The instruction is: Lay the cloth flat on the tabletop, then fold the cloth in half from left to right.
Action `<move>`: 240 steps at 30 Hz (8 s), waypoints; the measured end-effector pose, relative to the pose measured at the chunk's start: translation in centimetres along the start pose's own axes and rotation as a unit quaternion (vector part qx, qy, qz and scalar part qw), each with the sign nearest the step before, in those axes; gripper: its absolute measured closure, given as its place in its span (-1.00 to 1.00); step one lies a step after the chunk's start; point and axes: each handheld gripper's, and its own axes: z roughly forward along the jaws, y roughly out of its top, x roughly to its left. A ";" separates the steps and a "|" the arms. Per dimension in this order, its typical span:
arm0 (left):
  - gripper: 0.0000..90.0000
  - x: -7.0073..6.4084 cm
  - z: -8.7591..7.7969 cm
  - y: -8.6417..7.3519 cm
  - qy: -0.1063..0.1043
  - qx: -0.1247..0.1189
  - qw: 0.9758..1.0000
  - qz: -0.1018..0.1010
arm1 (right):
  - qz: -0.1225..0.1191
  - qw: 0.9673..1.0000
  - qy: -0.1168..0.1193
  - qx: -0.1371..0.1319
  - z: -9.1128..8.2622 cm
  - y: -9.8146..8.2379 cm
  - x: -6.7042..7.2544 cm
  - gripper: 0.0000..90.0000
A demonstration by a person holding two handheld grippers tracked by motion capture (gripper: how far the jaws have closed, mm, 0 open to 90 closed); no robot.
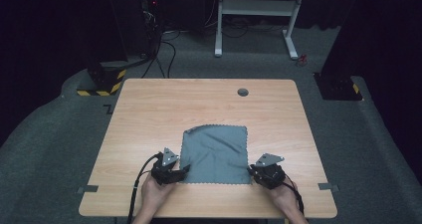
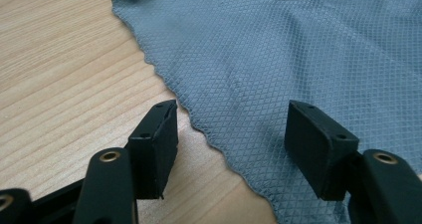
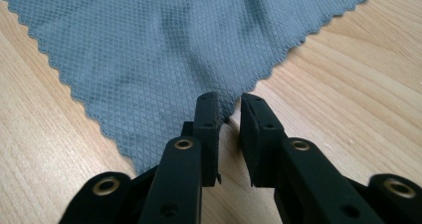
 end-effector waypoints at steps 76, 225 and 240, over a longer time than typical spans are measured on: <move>0.98 7.4 9.2 10.0 0.059 0.053 0.996 -0.043 | 0.120 0.987 -0.109 -0.001 9.0 10.0 -8.8 0.99; 0.99 9.4 8.2 10.4 0.008 -0.006 0.997 -0.081 | -0.095 0.987 0.101 -0.085 7.3 9.3 16.0 1.00; 1.00 10.8 6.9 10.6 0.007 -0.006 0.997 -0.080 | -0.095 0.982 0.121 -0.107 6.6 10.7 16.4 1.00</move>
